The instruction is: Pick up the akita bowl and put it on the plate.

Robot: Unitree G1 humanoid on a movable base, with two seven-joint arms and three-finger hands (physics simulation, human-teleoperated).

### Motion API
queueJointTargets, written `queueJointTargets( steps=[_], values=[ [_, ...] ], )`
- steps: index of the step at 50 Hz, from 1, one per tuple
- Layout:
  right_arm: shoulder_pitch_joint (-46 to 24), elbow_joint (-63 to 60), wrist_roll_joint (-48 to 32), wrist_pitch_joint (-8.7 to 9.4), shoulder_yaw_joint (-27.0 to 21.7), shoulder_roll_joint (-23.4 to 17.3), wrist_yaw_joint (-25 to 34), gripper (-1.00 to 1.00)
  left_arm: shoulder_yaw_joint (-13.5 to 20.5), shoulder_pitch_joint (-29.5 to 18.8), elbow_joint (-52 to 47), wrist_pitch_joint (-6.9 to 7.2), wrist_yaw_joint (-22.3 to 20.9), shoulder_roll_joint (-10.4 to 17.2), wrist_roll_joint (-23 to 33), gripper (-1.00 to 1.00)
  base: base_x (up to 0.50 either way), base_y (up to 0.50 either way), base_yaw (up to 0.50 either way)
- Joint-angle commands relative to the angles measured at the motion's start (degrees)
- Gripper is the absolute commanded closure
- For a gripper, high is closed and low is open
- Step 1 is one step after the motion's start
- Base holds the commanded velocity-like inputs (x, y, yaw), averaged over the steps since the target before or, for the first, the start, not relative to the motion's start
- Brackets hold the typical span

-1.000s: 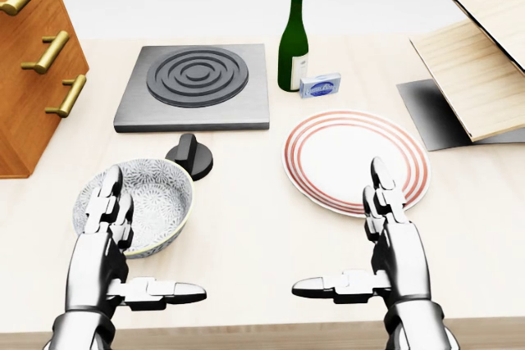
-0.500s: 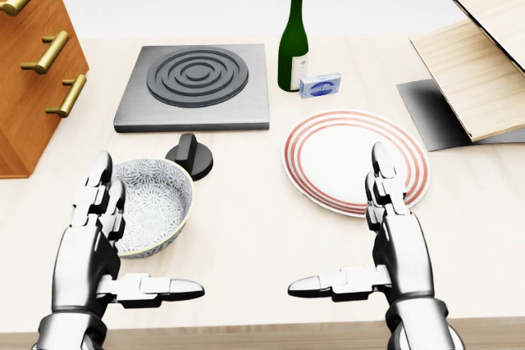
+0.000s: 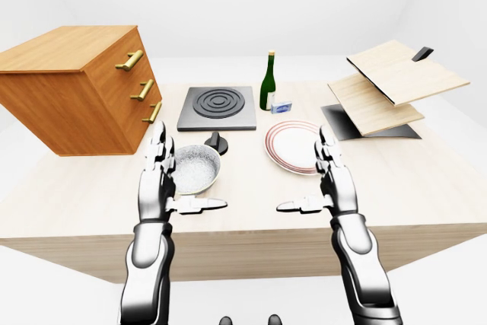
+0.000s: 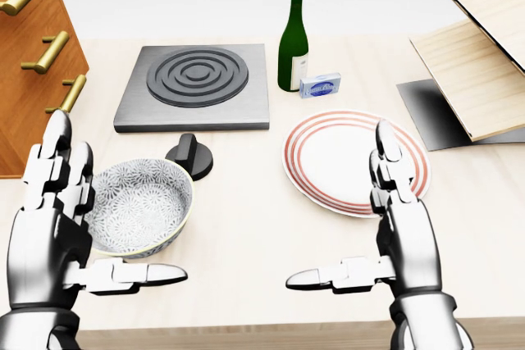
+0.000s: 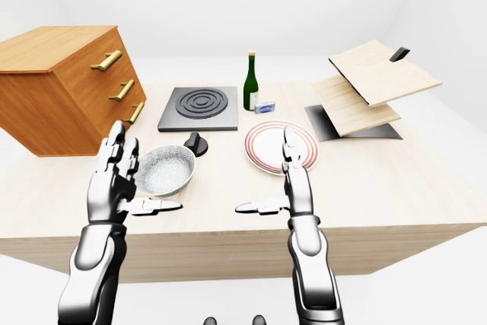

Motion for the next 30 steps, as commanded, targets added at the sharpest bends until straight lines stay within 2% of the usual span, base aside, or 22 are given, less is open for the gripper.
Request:
queueJointTargets(
  steps=[1,19,30],
  values=[
    [-0.2,-2.32,-0.56,0.0,-0.15,-0.09,0.16,-1.0,1.53,-0.04,-3.44,0.0,-0.26,0.31,-0.47,-1.0,0.0,0.0,0.0],
    [-0.21,-3.09,-0.7,0.0,-0.14,0.03,-0.16,-1.0,5.09,0.11,-5.6,0.0,-0.67,0.86,-1.97,-1.0,0.0,0.0,0.0],
    [-0.36,-2.25,-0.69,0.0,-0.24,0.02,-0.27,-1.0,9.32,0.0,-5.71,0.0,-0.88,1.72,-3.84,-1.0,0.0,0.0,0.0]
  ],
)
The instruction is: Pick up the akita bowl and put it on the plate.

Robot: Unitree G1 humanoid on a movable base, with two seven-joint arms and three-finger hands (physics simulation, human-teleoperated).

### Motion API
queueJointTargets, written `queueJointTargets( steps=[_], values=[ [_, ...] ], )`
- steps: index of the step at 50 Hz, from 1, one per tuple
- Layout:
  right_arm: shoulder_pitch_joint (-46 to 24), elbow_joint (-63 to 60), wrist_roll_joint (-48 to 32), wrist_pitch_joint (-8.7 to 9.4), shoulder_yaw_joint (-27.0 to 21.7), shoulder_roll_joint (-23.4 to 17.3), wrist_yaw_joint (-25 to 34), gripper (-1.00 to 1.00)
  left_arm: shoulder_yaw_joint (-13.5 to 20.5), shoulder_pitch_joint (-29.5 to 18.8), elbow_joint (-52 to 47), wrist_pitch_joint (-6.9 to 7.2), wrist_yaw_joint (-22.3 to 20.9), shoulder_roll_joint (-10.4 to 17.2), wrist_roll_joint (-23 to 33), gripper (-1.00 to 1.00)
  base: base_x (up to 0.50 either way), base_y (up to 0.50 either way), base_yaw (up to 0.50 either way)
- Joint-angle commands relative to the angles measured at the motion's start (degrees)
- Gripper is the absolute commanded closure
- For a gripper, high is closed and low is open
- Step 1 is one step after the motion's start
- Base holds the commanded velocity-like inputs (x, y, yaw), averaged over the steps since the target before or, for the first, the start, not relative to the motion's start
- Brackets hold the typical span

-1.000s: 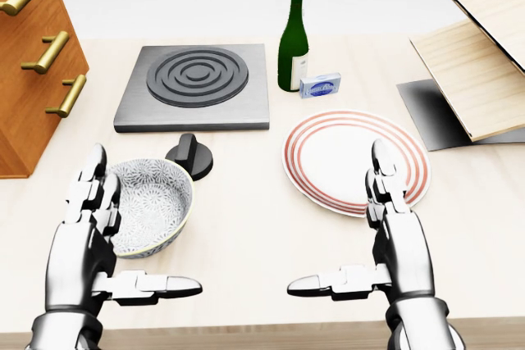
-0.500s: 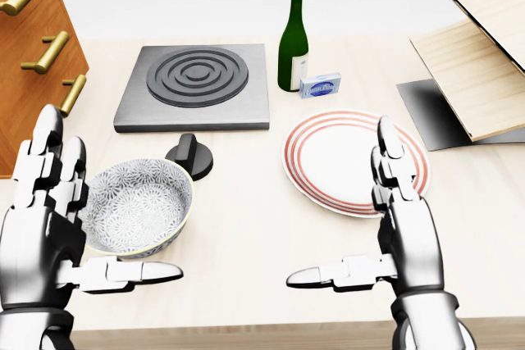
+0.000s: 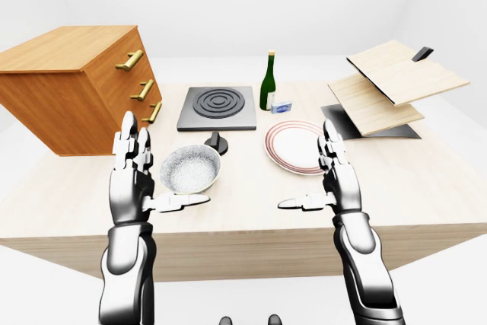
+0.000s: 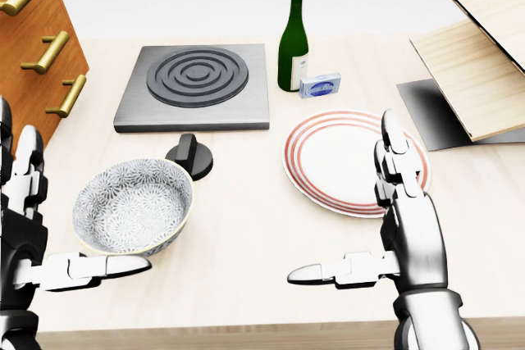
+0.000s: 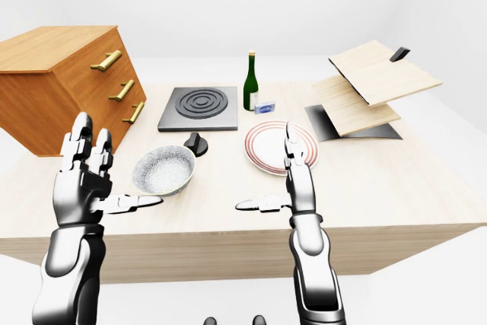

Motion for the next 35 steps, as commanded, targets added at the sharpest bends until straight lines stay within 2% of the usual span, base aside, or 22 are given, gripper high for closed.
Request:
queueJointTargets(
  steps=[1,12,23,35],
  values=[
    [-0.02,0.23,0.02,0.0,0.02,0.06,-0.11,-1.0,3.81,0.19,-0.89,0.0,-0.26,0.68,-1.77,-1.0,0.0,0.0,0.0],
    [0.04,-0.05,-0.33,0.0,0.2,0.06,-0.35,-1.0,8.71,0.42,-1.53,0.0,-0.44,1.57,-4.54,-1.0,0.0,0.0,0.0],
    [-0.06,0.06,-0.28,0.0,0.01,0.0,-0.25,-1.0,12.06,0.79,-0.72,0.0,-0.78,2.21,-5.83,-1.0,0.0,0.0,0.0],
    [0.1,-0.72,-0.32,0.0,-0.05,0.03,-0.29,-1.0,17.73,1.09,-0.8,0.0,-1.11,3.46,-8.37,-1.0,0.0,0.0,0.0]
  ],
)
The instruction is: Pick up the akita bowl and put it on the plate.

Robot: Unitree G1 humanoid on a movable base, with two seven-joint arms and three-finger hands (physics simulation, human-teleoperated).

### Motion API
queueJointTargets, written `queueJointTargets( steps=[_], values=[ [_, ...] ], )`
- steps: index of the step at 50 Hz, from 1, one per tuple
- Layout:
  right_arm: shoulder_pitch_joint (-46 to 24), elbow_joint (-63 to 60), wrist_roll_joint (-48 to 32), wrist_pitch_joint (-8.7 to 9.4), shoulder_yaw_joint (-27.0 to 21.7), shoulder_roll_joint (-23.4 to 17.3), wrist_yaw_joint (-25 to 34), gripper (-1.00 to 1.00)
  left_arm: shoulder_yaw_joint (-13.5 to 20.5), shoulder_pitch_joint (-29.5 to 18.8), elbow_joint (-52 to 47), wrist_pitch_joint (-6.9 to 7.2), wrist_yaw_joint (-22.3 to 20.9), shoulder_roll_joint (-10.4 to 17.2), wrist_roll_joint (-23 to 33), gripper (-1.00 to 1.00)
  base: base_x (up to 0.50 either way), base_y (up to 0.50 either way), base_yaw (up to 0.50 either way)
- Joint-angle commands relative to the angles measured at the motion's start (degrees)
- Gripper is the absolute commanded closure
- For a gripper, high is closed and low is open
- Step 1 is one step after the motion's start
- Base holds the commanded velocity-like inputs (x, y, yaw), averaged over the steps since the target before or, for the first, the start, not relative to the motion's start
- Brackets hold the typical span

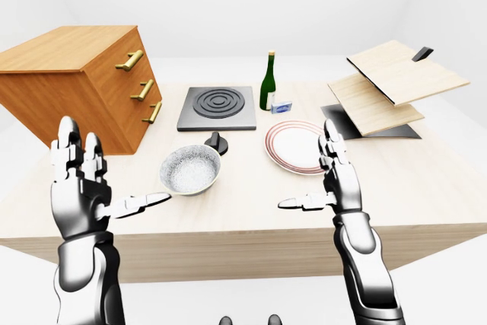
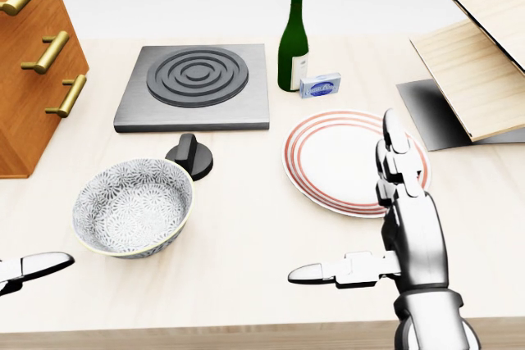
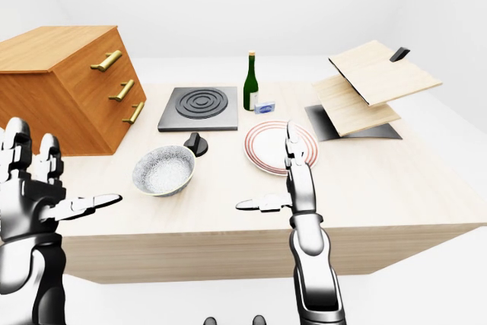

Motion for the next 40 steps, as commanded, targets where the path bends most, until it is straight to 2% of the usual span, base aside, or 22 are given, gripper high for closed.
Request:
queueJointTargets(
  steps=[1,9,17,23,40],
  values=[
    [0.11,-0.4,0.0,0.0,-0.07,0.01,-0.05,-1.0,5.05,0.34,0.34,0.0,-0.36,1.08,-2.32,-1.0,0.0,0.0,0.0],
    [-0.05,0.1,0.11,0.0,-0.2,-0.03,-0.07,-1.0,7.74,0.78,2.49,0.0,-0.65,1.65,-3.15,-1.0,0.0,0.0,0.0],
    [0.05,-0.43,0.15,0.0,-0.16,0.0,-0.18,-1.0,12.07,1.44,3.51,0.0,-0.65,2.45,-5.27,-1.0,0.0,0.0,0.0],
    [0.05,-0.19,0.15,0.0,-0.26,-0.03,-0.25,-1.0,16.8,2.21,5.95,0.0,-1.2,3.63,-7.61,-1.0,0.0,0.0,0.0],
    [-0.94,1.09,2.96,0.0,-1.24,0.62,-2.57,-1.0,25.14,3.67,14.74,0.0,-1.58,6.18,-11.84,-1.0,0.0,0.0,0.0]
  ],
)
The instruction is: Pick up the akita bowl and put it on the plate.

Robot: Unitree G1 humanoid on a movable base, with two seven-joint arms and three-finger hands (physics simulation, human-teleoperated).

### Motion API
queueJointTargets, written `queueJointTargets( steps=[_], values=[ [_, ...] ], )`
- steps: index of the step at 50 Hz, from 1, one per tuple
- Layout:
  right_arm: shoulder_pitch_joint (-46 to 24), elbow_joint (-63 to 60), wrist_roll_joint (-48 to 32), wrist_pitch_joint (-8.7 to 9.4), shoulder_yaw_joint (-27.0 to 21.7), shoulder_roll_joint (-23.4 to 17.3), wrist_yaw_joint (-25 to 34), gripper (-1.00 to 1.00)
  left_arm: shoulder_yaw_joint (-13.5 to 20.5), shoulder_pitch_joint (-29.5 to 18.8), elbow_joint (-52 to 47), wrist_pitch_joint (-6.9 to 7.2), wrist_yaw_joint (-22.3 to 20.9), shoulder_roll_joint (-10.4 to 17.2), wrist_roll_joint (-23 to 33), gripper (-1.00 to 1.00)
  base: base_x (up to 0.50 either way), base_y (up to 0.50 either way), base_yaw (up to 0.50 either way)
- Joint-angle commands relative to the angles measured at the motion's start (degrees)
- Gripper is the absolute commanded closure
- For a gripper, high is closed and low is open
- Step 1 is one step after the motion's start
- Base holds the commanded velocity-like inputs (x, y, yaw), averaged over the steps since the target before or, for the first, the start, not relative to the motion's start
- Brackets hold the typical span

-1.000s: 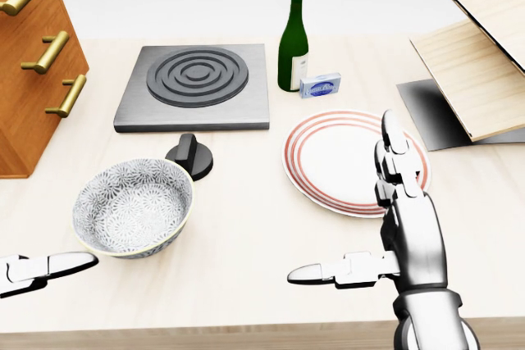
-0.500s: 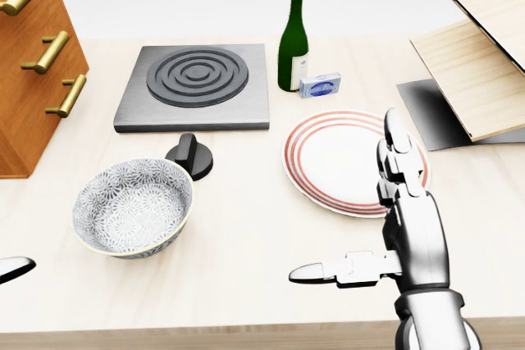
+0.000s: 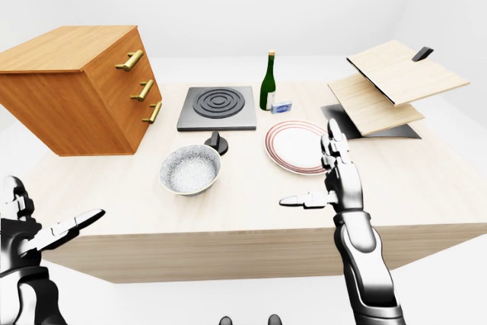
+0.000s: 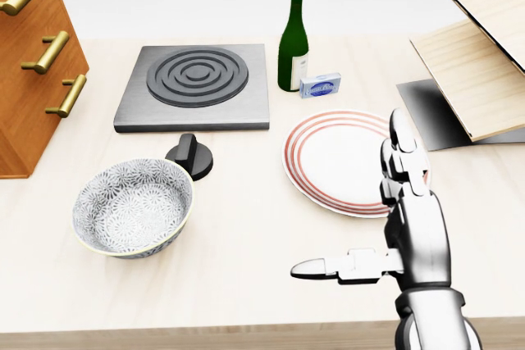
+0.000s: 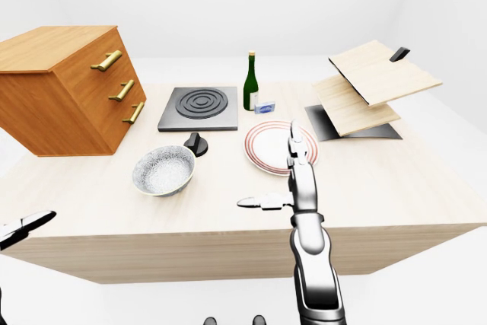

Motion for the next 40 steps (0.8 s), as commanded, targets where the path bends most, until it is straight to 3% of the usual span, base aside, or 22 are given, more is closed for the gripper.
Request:
queueJointTargets(
  steps=[1,4,14,22,27,40],
  values=[
    [-0.66,1.13,1.66,0.0,-0.59,0.12,-1.71,-1.0,5.69,0.96,6.54,0.0,-0.21,1.73,-3.08,-1.0,0.0,0.0,0.0],
    [-0.68,1.49,1.94,0.0,-0.69,0.09,-1.89,-1.0,5.74,1.07,7.75,-0.2,-0.03,2.03,-3.03,-1.0,0.0,0.0,0.0],
    [-1.05,2.38,3.75,0.0,-1.21,0.03,-2.1,-1.0,7.97,1.82,15.96,-3.2,0.02,3.93,-8.44,-1.0,0.0,0.0,0.0],
    [-1.68,2.88,3.59,0.0,-0.76,-0.04,-3.28,-1.0,7.18,1.73,20.11,-5.55,0.5,4.93,-9.2,-1.0,0.0,0.0,0.0],
    [-1.47,2.55,3.64,0.0,-0.68,-0.02,-3.06,-1.0,6.81,1.82,20.6,-5.84,0.79,5.04,-9.49,-1.0,0.0,0.0,0.0],
    [-1.5,2.48,3.2,0.0,-0.59,-0.03,-2.93,-1.0,6.97,2.41,18.74,-4.76,1.07,4.5,-9.59,-1.0,0.0,0.0,0.0]
  ],
)
